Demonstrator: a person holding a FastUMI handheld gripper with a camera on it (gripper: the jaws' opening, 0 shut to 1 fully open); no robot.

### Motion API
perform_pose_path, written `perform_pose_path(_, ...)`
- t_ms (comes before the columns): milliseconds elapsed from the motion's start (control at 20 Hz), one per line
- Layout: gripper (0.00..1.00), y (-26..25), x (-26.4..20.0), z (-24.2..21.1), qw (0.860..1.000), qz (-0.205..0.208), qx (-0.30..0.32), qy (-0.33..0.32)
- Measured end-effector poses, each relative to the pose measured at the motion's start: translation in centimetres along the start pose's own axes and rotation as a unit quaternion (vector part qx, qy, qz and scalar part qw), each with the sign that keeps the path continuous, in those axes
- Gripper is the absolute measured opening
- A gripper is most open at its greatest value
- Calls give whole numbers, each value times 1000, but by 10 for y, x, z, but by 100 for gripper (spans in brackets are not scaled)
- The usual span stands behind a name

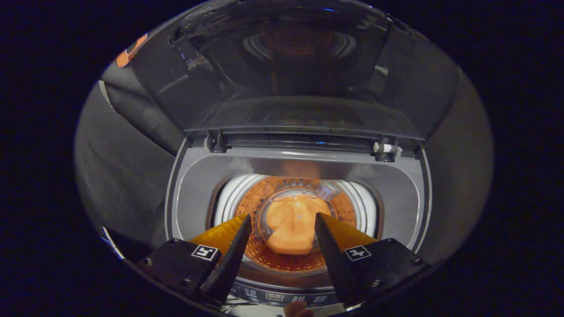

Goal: Put the clothes into the washing machine and then close the washing machine lid.

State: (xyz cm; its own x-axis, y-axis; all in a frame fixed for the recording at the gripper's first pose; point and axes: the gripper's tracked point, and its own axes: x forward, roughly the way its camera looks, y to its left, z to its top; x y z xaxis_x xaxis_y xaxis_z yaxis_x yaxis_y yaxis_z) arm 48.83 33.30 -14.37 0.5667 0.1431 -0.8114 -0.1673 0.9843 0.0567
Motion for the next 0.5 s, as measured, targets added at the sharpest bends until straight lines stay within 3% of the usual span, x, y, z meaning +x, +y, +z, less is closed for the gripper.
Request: perform_pose_path(500, 89, -3, -59, 20, 998, 9, -33, -50)
